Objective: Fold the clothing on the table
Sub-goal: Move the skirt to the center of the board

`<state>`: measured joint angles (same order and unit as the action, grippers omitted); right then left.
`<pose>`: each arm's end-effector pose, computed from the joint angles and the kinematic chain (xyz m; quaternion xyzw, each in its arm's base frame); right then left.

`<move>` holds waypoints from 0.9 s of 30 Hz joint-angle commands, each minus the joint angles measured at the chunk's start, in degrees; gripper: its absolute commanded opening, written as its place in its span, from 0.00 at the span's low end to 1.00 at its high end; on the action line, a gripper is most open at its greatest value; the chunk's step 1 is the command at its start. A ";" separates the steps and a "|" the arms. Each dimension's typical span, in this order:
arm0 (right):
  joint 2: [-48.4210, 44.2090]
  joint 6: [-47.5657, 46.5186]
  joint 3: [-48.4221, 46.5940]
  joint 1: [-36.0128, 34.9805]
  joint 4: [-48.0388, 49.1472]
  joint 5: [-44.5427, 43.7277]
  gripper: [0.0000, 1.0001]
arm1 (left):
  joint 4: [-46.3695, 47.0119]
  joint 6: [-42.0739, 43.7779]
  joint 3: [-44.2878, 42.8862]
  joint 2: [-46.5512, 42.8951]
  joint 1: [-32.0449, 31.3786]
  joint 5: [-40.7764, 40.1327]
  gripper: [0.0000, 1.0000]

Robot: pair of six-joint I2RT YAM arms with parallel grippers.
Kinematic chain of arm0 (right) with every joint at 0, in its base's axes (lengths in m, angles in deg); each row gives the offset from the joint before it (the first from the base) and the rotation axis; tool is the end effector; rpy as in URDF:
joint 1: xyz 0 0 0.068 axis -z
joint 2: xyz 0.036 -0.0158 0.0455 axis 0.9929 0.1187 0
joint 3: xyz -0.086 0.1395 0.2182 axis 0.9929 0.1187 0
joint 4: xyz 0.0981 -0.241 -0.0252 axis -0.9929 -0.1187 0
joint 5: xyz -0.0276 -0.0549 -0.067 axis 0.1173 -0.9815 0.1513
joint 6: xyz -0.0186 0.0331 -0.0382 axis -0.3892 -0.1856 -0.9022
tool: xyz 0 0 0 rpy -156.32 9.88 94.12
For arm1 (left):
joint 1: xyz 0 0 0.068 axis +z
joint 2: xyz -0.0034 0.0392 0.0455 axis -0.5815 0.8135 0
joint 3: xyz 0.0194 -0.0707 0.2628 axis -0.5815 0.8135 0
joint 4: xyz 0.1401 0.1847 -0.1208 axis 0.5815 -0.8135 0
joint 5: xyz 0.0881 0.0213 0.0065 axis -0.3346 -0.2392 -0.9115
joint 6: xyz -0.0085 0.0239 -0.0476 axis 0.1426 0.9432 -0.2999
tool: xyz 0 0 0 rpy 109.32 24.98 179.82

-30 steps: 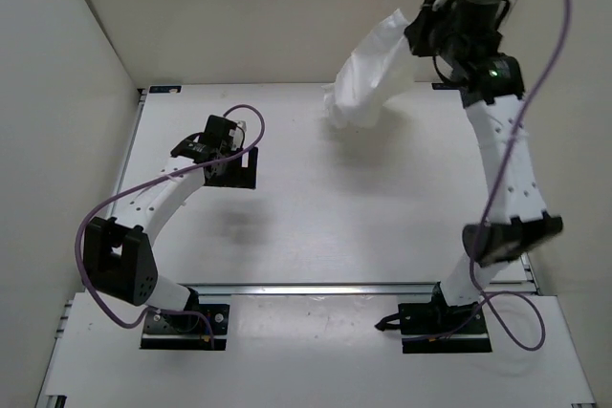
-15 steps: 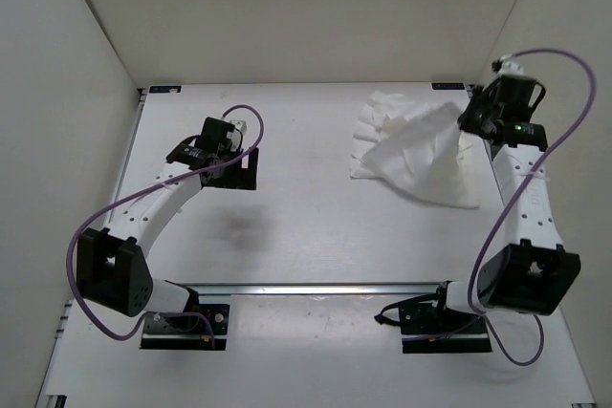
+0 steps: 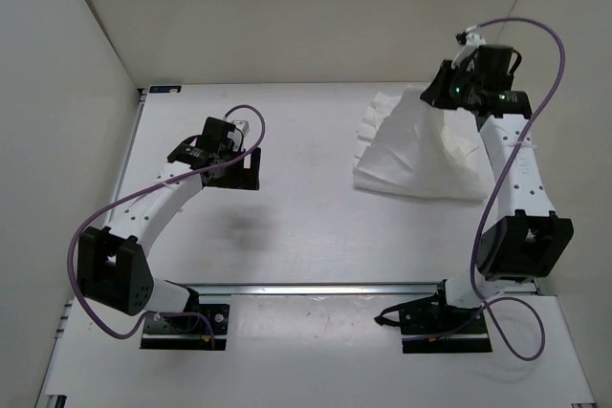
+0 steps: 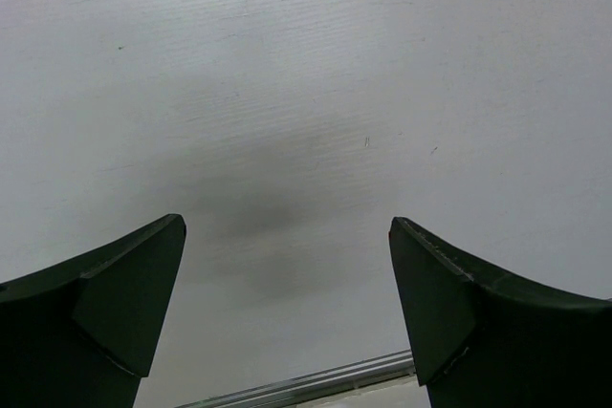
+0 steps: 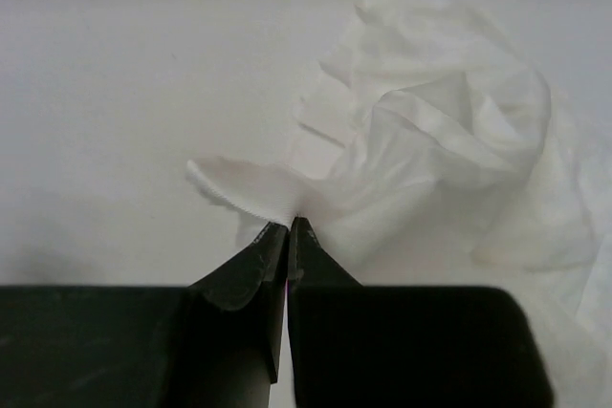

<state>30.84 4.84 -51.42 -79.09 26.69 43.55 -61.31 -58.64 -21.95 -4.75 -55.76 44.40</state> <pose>0.3370 -0.0123 0.3816 0.0110 0.8739 0.1637 0.4575 0.2641 -0.0980 0.2710 0.0711 0.9607 -0.0843 0.2547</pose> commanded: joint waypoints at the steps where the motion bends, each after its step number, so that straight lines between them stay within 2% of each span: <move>1: 2.54 0.34 -15.76 -0.84 0.23 6.66 0.00 | 1.21 0.21 -1.67 0.06 0.78 1.42 0.99; 4: 4.31 -2.55 -31.30 -5.05 -3.10 4.30 0.00 | 1.12 0.30 -2.19 0.06 0.96 0.90 0.98; 6: 4.93 -4.40 -39.20 -10.92 -5.92 -1.57 0.00 | 1.30 0.47 -3.24 0.67 0.96 1.33 0.99; 8: 3.44 -5.72 -43.36 -14.62 -6.11 -5.35 0.00 | 0.86 0.65 -3.95 1.03 0.52 0.38 0.99; 10: 0.20 -5.64 -43.21 -15.87 -4.28 -6.70 0.00 | 0.60 1.26 -4.30 1.38 -0.09 0.11 0.99; 13: -5.42 -3.27 -36.81 -12.46 0.73 -5.21 0.00 | 0.24 1.79 -5.01 2.61 -0.53 -0.24 0.99; 16: -8.25 -1.08 -24.62 -4.22 3.21 -2.23 0.00 | 0.24 2.14 -5.27 3.48 -0.89 0.19 0.99; 22: -3.69 -1.60 -13.60 3.80 3.12 -4.06 0.00 | 0.42 1.27 -5.01 4.28 -1.33 1.42 0.99; 27: 2.28 -2.73 -2.89 5.05 6.02 -4.93 0.00 | 0.60 1.09 -4.83 4.71 -0.71 1.51 0.98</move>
<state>31.26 3.05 -58.28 -74.69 30.28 40.30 -61.35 -57.55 -25.14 0.08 -56.70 44.78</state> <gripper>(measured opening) 0.003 0.986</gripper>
